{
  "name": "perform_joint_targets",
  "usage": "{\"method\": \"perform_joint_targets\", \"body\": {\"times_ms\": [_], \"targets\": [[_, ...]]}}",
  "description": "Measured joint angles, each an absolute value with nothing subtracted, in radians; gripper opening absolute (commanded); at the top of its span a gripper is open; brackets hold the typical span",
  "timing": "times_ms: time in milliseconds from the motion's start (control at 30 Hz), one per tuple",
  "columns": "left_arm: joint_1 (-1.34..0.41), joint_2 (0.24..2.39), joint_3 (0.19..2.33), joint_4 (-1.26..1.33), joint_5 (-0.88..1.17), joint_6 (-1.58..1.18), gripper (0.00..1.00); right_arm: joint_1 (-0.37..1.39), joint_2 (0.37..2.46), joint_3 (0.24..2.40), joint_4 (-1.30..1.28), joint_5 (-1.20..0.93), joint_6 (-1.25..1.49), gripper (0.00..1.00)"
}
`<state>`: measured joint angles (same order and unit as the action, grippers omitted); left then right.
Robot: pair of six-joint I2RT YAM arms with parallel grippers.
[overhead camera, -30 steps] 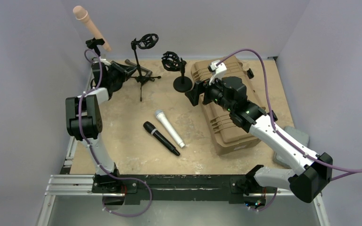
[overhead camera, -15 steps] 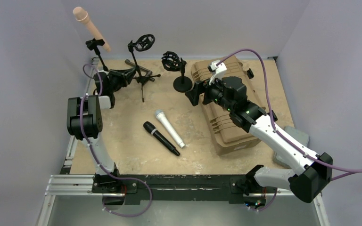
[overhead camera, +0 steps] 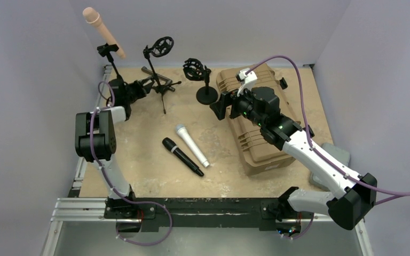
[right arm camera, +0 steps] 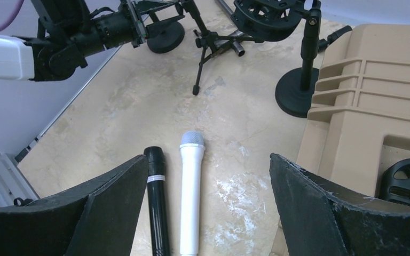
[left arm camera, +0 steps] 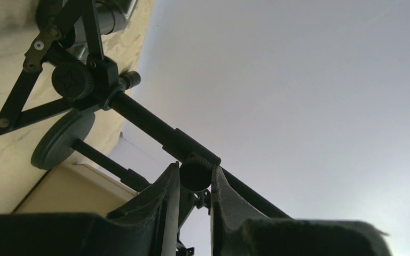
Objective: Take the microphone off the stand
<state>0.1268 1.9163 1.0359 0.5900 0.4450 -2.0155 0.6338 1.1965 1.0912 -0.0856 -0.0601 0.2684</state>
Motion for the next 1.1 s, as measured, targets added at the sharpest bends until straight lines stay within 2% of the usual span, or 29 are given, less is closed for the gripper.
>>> {"method": "perform_joint_targets", "body": {"times_ms": [267, 400, 600, 667, 833, 933, 1033, 1100], "targets": [[0.088, 1.903, 1.182, 0.25, 0.411, -2.069, 0.0, 0.634, 1.175, 1.085, -0.086, -0.068, 0.301, 0.81], [0.086, 1.898, 1.184, 0.234, 0.406, -2.08, 0.38, 0.634, 1.175, 1.085, -0.094, -0.065, 0.309, 0.81], [0.086, 1.896, 1.18, 0.207, 0.392, -1.991, 0.8, 0.634, 1.175, 1.085, -0.1, -0.057, 0.31, 0.81], [0.086, 1.886, 1.182, 0.182, 0.384, -1.896, 0.97, 0.634, 1.175, 1.085, -0.097, -0.054, 0.31, 0.81], [0.081, 1.792, 1.193, 0.105, 0.318, -1.487, 0.99, 0.634, 1.187, 1.085, -0.089, -0.054, 0.296, 0.81], [0.067, 1.715, 1.2, 0.099, 0.284, -1.267, 0.97, 0.634, 1.204, 1.085, -0.091, -0.052, 0.29, 0.81], [0.056, 1.665, 1.18, 0.184, 0.302, -1.114, 0.89, 0.634, 1.206, 1.085, -0.088, -0.051, 0.288, 0.81], [0.054, 1.665, 1.176, 0.233, 0.332, -1.034, 0.88, 0.634, 1.205, 1.084, -0.08, -0.052, 0.288, 0.81]]}}
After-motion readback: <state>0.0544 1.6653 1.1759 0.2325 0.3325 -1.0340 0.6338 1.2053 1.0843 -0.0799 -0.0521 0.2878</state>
